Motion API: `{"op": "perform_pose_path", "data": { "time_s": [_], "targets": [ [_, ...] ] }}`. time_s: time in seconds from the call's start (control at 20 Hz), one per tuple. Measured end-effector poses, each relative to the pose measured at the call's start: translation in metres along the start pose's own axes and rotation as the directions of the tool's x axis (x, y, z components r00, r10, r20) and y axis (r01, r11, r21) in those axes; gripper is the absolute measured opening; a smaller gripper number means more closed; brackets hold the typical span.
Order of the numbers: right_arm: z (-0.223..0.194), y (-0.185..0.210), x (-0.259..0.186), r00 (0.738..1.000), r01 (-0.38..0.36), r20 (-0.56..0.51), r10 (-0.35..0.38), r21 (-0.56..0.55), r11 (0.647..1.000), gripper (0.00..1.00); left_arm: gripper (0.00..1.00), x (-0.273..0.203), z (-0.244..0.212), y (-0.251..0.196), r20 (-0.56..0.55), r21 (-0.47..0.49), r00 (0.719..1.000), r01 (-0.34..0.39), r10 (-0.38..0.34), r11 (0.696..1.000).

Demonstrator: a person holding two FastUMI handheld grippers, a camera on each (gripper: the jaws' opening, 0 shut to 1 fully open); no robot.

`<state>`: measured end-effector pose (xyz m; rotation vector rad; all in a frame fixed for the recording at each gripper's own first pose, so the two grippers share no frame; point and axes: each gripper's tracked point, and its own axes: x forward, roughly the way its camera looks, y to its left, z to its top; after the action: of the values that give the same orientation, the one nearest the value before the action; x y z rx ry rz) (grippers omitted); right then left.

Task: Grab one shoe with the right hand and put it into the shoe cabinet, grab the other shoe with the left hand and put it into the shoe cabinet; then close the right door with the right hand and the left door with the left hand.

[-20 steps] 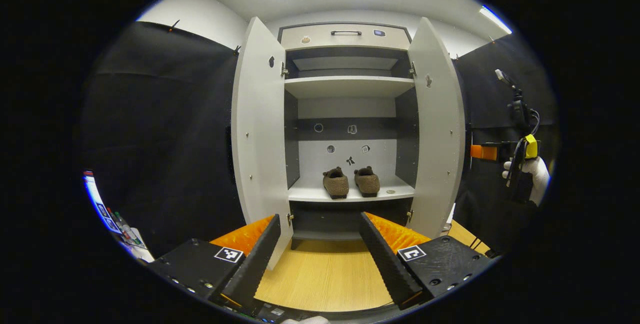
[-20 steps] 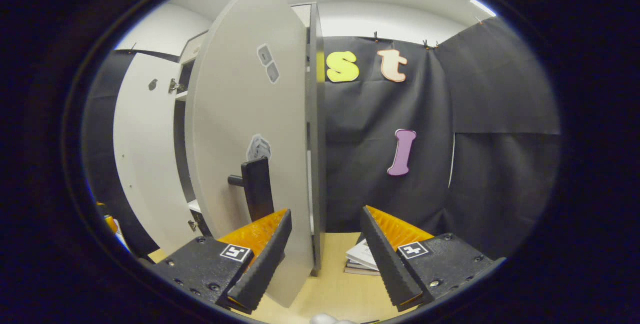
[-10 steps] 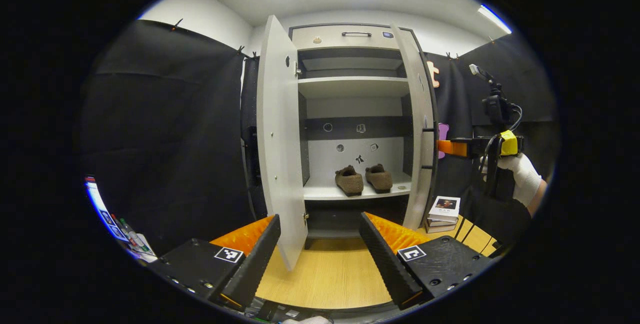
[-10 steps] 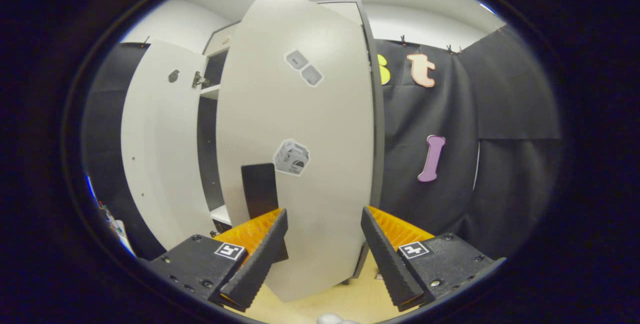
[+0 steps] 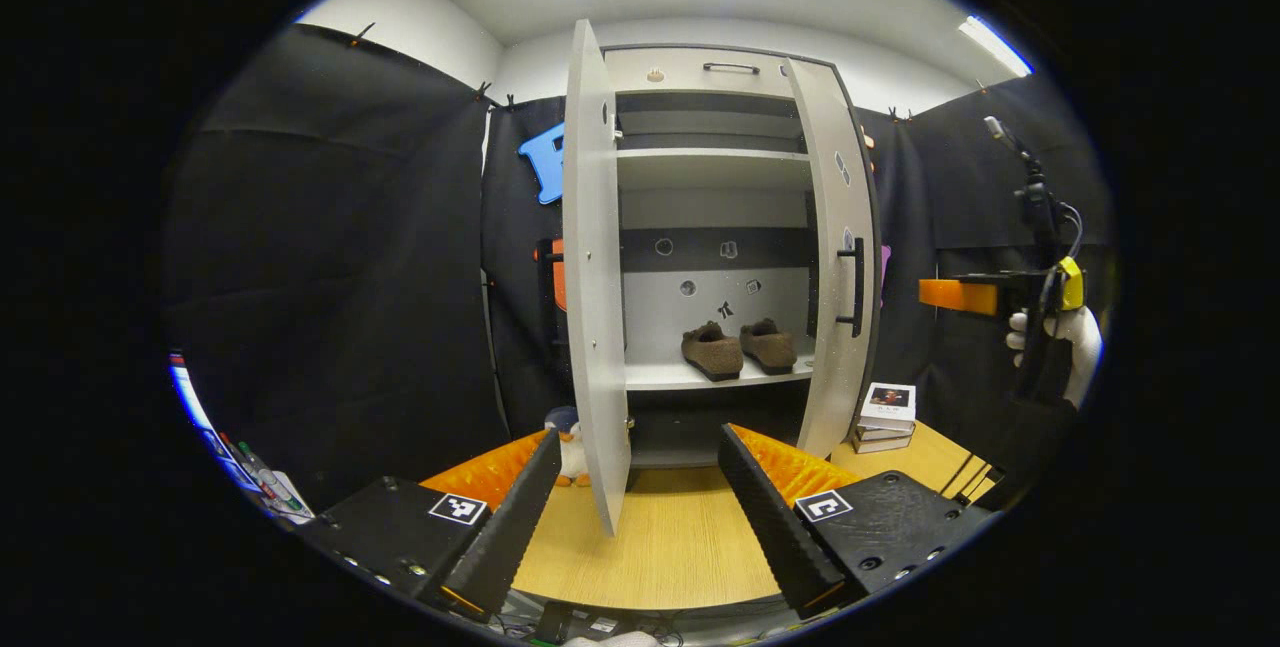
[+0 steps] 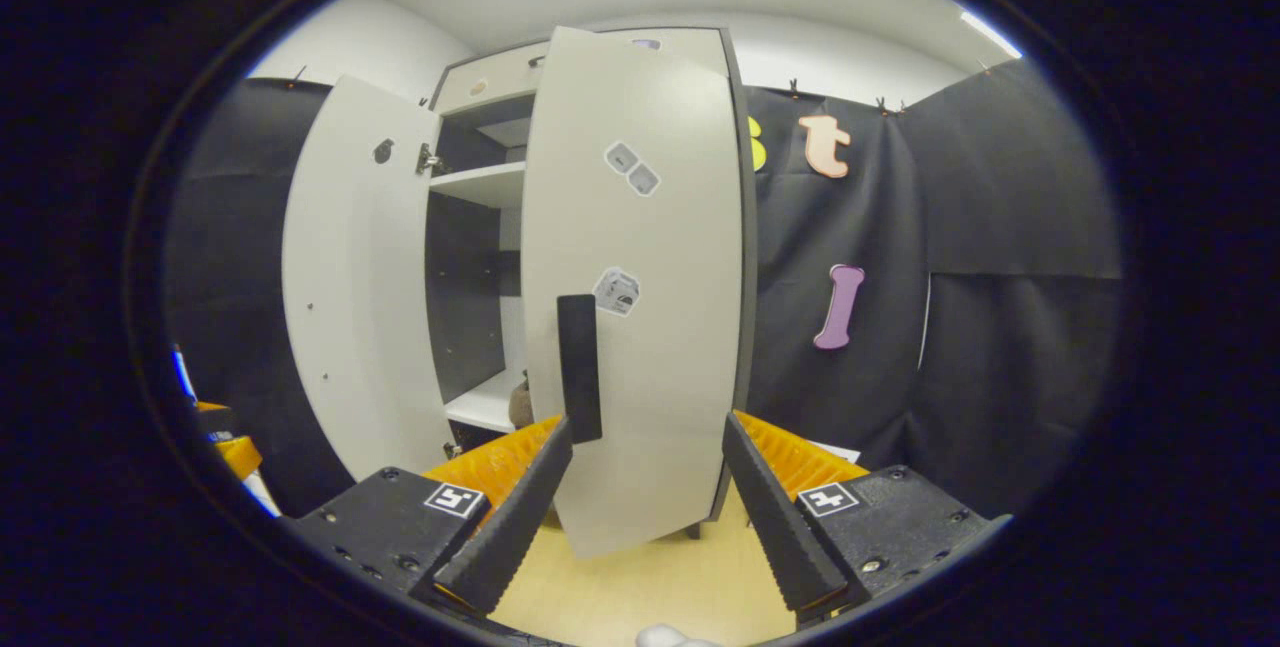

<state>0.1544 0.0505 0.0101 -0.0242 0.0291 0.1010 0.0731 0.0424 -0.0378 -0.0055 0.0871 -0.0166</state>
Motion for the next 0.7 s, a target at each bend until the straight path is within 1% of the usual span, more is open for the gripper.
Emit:
{"op": "perform_pose_path", "data": {
  "time_s": [0.15, 0.35, 0.4, 0.5, 0.7],
  "targets": [
    [-0.020, 0.006, -0.039, 0.999, 0.032, -0.023, -0.031, 0.013, 0.999, 0.99, 0.96, 0.010, 0.004, 0.020, 0.010, 0.001, 1.000, 0.022, -0.022, 1.000],
    [-0.050, 0.015, -0.083, 0.995, 0.070, -0.070, -0.068, 0.031, 0.997, 0.99, 0.96, 0.038, 0.017, 0.053, 0.035, 0.027, 0.999, 0.008, -0.009, 1.000],
    [-0.055, 0.017, -0.092, 0.994, 0.072, -0.078, -0.071, 0.021, 0.997, 0.99, 0.96, 0.045, 0.020, 0.063, 0.039, 0.030, 0.999, -0.005, 0.004, 1.000],
    [-0.065, 0.013, -0.109, 0.990, 0.104, -0.094, -0.104, -0.002, 0.995, 0.99, 0.96, 0.063, 0.033, 0.083, 0.064, 0.034, 0.998, -0.030, 0.028, 0.999],
    [-0.075, 0.008, -0.132, 0.981, 0.154, -0.117, -0.151, 0.010, 0.988, 0.99, 0.96, 0.096, 0.062, 0.130, 0.106, 0.018, 0.989, -0.104, 0.102, 0.994]
  ]
}}
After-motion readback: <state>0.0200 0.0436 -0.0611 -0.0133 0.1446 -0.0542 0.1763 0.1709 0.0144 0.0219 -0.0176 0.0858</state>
